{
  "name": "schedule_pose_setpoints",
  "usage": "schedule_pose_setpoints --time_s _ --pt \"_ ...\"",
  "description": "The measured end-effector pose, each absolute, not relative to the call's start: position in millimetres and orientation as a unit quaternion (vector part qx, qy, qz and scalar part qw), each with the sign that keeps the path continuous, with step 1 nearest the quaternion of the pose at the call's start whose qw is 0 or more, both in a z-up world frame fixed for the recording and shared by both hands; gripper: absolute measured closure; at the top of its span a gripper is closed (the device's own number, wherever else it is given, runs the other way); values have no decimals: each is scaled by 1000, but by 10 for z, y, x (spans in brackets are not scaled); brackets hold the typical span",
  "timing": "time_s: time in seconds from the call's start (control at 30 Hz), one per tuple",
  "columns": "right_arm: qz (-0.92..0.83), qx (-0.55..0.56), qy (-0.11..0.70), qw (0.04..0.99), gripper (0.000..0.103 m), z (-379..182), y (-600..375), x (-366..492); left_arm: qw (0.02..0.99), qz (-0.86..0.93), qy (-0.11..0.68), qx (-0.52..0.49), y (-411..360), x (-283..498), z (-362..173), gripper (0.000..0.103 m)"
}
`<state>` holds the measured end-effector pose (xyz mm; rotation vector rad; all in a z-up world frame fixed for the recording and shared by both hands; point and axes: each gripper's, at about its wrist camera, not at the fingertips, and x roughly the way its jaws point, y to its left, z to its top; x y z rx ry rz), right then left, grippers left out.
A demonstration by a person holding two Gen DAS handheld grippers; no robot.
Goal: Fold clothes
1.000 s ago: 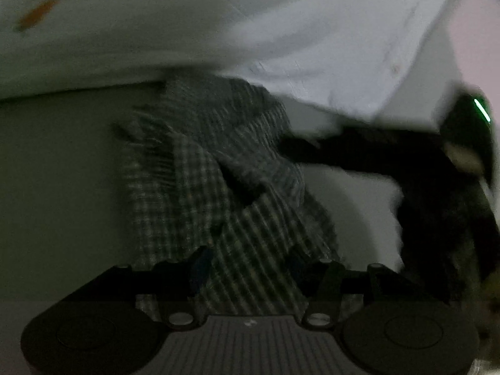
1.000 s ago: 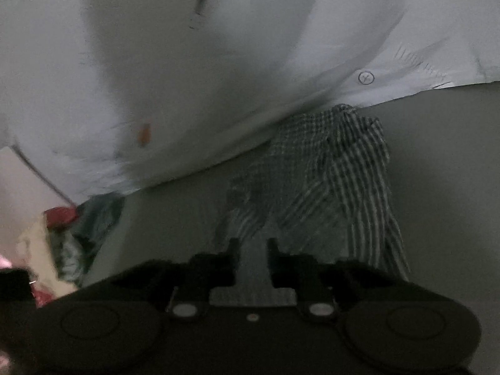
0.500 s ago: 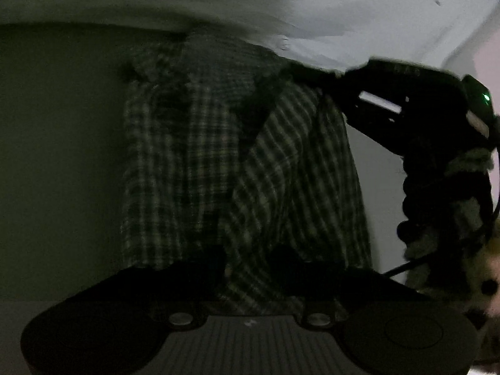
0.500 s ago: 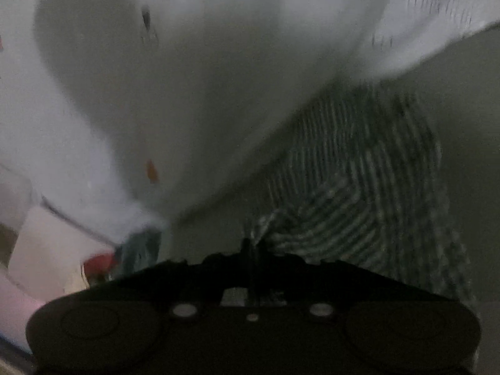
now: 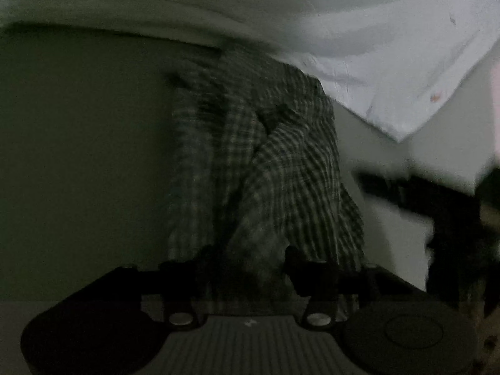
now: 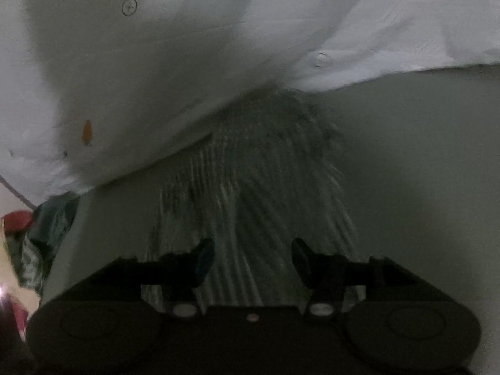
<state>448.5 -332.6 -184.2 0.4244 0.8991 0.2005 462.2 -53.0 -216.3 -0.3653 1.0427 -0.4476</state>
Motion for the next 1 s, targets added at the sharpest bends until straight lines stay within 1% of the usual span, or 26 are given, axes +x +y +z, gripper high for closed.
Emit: schedule_pose_setpoints --time_s 0.07,0.17,0.2,0.23,0.3,0.4,0.5,0.53,0.57,0.7,0.77,0.87,0.9,0.93,0.97,1.0 --pt "77 204 445 868 42 -1884 -3496 4109 827 -195 491 -191 -352 4415 -2165 42" --pt "37 198 473 858 43 -2015 -3673 3520 825 -181 497 -199 -210 4084 -2269 41" --pt "25 195 480 855 45 -2054 -3722 3339 825 -179 498 -200 -179 3973 -2311 41" --pt "17 195 489 850 50 -2099 -3771 3160 824 -176 500 -201 -147 3863 -2354 41" --pt "11 204 490 848 57 -2159 -3852 2834 819 -176 504 -210 -109 3696 -2418 37" --pt "15 246 486 839 58 -2158 -3920 2502 796 -198 516 -246 -62 3531 -2451 37" --pt "40 277 496 822 64 -2154 -3913 2239 769 -227 537 -262 -48 3276 -2472 37" --pt "59 272 501 820 68 -2154 -3884 2161 762 -236 542 -264 -78 3182 -2470 37" --pt "79 265 507 817 69 -2155 -3851 2083 759 -241 545 -264 -96 3081 -2481 37" --pt "141 221 515 816 69 -2134 -3792 1826 758 -244 540 -273 -175 2756 -2536 37" --pt "154 195 514 821 69 -2101 -3791 1756 741 -247 554 -288 -203 2667 -2563 36" --pt "181 169 521 817 69 -2063 -3782 1691 742 -256 556 -273 -281 2533 -2566 35" --pt "191 146 529 814 70 -2073 -3743 1686 746 -253 555 -268 -348 2548 -2558 35" --pt "203 116 530 815 74 -2065 -3694 1683 750 -250 553 -263 -418 2568 -2548 37" --pt "209 100 532 815 78 -2045 -3669 1690 750 -248 555 -259 -447 2566 -2533 45" --pt "216 123 537 806 92 -2020 -3719 1703 742 -253 559 -269 -445 2564 -2533 59"
